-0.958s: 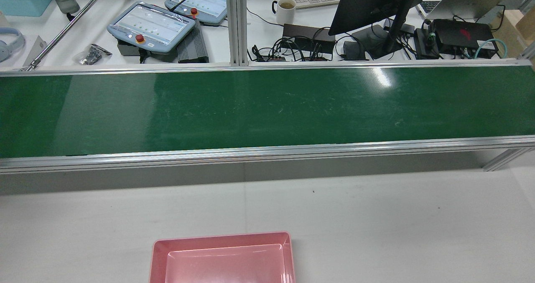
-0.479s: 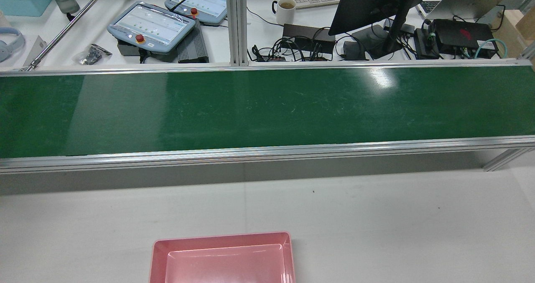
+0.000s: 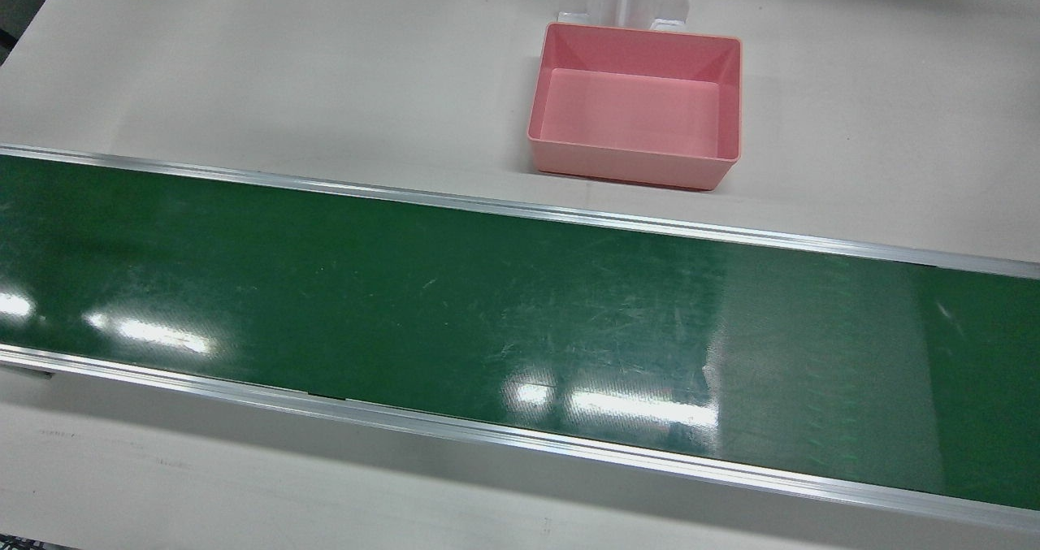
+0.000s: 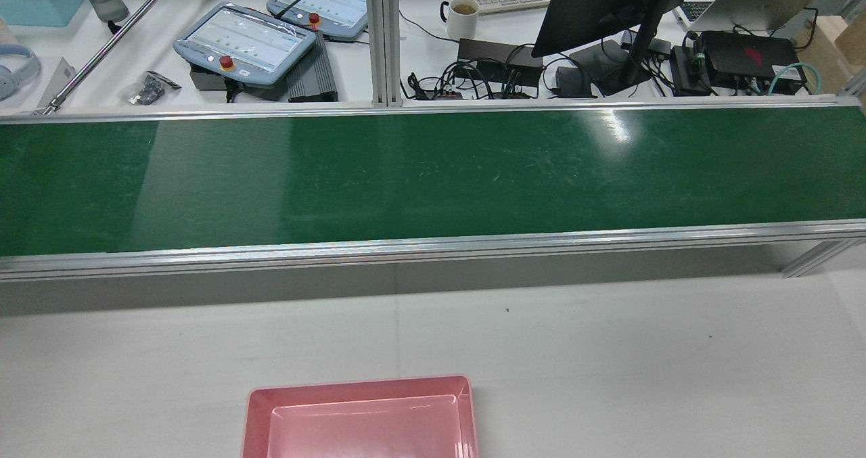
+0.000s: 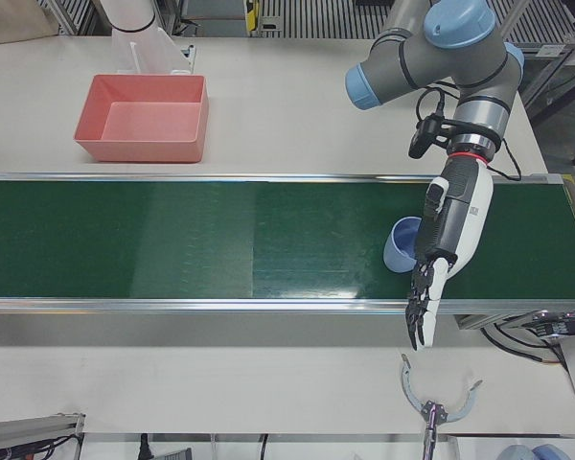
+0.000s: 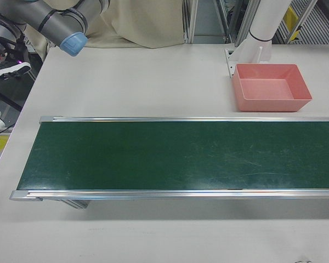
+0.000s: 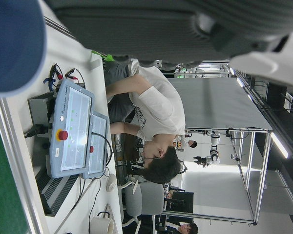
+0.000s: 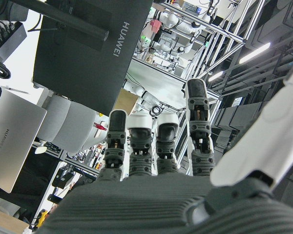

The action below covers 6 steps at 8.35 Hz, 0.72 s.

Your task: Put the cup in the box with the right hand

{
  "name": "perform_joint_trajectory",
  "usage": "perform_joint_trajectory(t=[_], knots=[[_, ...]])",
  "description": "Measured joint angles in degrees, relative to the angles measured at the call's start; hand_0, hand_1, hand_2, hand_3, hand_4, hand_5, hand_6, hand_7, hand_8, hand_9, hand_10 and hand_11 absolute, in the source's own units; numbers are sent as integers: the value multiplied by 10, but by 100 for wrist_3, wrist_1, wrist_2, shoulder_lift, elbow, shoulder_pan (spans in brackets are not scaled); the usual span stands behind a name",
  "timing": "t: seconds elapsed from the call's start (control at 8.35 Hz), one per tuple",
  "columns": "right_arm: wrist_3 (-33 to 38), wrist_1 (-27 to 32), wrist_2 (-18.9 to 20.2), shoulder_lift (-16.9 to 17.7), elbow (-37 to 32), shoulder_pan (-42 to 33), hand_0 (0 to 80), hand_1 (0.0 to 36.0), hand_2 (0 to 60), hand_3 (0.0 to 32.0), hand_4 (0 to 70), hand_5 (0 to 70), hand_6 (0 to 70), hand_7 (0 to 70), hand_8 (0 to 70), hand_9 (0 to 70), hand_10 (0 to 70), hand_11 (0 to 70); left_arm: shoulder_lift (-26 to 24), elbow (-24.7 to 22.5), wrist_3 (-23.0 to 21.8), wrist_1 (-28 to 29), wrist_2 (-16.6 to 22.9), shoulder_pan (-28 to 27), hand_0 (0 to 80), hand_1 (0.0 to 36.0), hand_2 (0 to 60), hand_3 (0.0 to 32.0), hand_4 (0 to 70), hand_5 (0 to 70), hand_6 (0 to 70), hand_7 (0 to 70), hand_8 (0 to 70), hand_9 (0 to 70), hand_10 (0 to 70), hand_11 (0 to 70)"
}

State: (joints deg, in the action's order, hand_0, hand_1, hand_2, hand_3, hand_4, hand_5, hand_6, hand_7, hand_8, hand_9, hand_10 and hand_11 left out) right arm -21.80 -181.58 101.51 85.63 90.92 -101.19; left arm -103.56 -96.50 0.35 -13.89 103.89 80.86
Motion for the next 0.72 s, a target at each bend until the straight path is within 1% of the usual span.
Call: perform_joint_trajectory(t=[0.12, 0.24, 0.6, 0.72], knots=[[0, 0, 0, 19, 9, 0, 414, 0, 0, 0, 348, 57, 320, 700, 500, 700, 202, 286, -3, 0, 0, -3, -3, 0, 0, 0, 0, 0, 0, 0, 0, 0, 0, 0, 0, 0], [0, 0, 0, 42, 26, 3, 415, 0, 0, 0, 355, 56, 321, 700, 499, 700, 201, 285, -2, -3, 0, -6, -3, 0, 0, 0, 0, 0, 0, 0, 0, 0, 0, 0, 0, 0], [0, 0, 0, 149, 115, 16, 418, 0, 0, 0, 337, 57, 318, 700, 499, 700, 201, 285, -3, -8, 0, -9, -1, 0, 0, 0, 0, 0, 0, 0, 0, 0, 0, 0, 0, 0], [0, 0, 0, 176, 143, 21, 419, 0, 0, 0, 348, 57, 320, 700, 500, 700, 202, 287, -2, -8, 0, -9, 0, 0, 0, 0, 0, 0, 0, 0, 0, 0, 0, 0, 0, 0]])
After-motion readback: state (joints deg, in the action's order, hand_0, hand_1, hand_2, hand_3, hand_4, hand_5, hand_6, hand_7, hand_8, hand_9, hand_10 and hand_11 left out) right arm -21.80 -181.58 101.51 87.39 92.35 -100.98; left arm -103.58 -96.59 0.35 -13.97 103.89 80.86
